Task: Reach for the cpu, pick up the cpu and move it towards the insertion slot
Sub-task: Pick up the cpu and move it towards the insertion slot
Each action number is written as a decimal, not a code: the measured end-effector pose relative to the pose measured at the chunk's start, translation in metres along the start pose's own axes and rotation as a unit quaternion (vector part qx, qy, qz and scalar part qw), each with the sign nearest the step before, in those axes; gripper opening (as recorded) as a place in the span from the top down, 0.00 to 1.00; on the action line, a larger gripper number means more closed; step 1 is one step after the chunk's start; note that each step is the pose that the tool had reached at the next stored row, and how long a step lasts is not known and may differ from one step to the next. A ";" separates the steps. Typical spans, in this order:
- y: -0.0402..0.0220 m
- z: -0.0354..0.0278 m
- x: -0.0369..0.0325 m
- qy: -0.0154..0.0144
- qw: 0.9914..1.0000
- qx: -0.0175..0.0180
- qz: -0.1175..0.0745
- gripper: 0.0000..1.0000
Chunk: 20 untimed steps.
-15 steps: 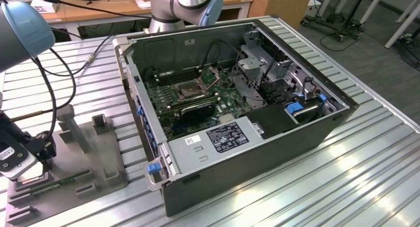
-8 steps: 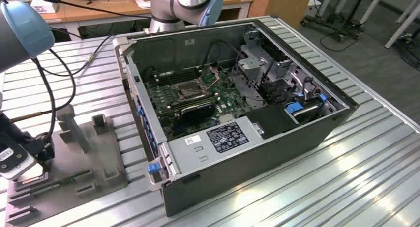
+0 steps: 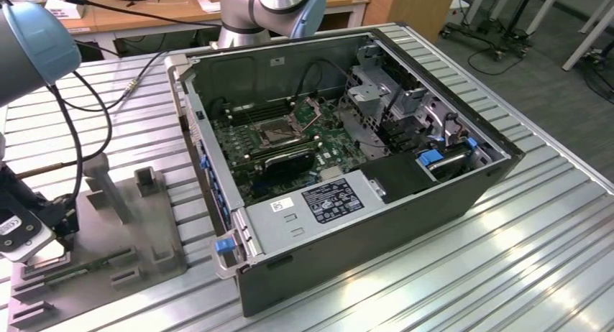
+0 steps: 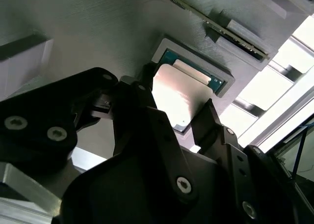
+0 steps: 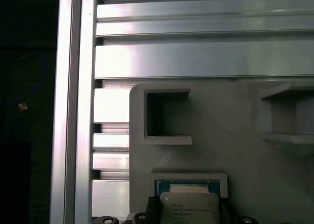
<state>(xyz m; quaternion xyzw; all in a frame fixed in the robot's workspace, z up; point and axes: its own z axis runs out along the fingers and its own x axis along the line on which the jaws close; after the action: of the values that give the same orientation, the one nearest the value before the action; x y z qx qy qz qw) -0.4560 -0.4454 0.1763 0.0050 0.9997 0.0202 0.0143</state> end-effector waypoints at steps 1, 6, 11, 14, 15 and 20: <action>0.0000 0.0000 0.0000 0.000 1.000 0.000 0.000 0.43; 0.0001 -0.0003 -0.0002 0.000 1.000 0.000 0.000 0.45; 0.0001 -0.0033 -0.0002 0.000 1.000 0.000 0.000 0.45; 0.0003 -0.0069 -0.0004 0.000 1.000 0.000 0.000 0.45; 0.0003 -0.0080 -0.0004 0.000 1.000 0.000 0.000 0.45; 0.0004 -0.0085 -0.0004 0.000 1.000 0.000 0.000 0.45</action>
<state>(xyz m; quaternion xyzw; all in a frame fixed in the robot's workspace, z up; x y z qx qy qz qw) -0.4558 -0.4453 0.1849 0.0051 0.9997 0.0203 0.0144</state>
